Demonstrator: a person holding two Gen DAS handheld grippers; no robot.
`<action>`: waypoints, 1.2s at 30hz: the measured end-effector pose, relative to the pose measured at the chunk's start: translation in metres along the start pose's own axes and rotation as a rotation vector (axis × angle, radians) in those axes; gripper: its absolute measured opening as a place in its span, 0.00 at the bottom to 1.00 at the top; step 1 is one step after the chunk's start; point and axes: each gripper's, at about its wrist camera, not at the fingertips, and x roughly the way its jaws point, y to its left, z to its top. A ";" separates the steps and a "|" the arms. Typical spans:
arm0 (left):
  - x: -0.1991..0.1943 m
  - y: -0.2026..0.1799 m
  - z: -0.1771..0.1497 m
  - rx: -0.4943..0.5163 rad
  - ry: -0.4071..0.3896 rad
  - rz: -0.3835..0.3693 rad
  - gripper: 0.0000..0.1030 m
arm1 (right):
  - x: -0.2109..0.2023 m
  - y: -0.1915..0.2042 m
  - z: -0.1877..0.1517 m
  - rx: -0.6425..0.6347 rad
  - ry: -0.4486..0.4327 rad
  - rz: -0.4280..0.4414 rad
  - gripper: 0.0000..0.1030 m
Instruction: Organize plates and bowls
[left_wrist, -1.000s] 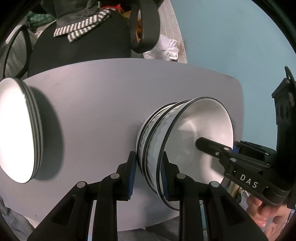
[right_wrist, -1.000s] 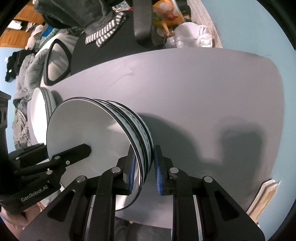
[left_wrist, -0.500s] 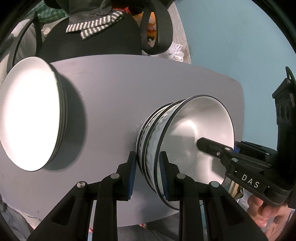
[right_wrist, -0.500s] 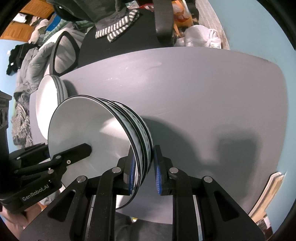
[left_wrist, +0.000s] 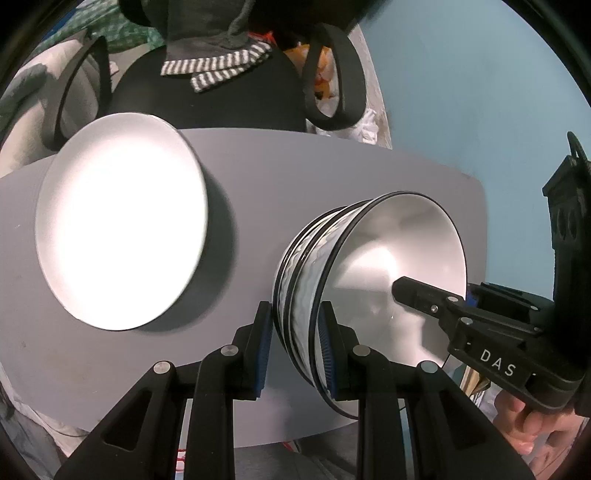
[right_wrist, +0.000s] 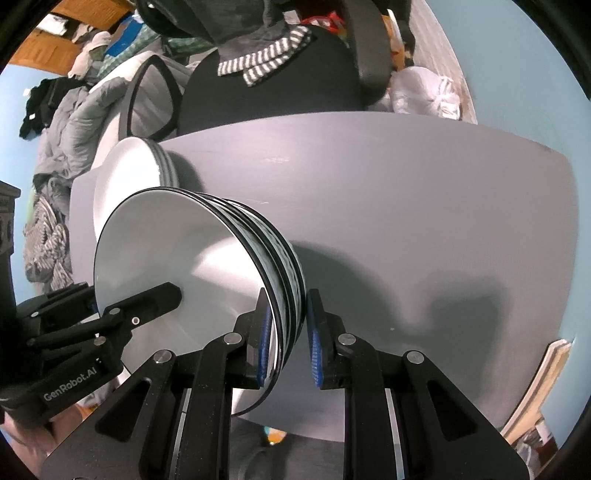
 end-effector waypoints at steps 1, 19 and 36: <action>-0.002 0.003 0.000 -0.002 -0.004 0.000 0.23 | 0.000 0.004 0.001 -0.003 -0.001 0.000 0.18; -0.057 0.062 -0.001 -0.072 -0.091 -0.009 0.23 | -0.009 0.080 0.027 -0.101 -0.029 -0.022 0.18; -0.060 0.135 0.012 -0.158 -0.091 0.024 0.23 | 0.032 0.142 0.057 -0.168 0.022 -0.018 0.18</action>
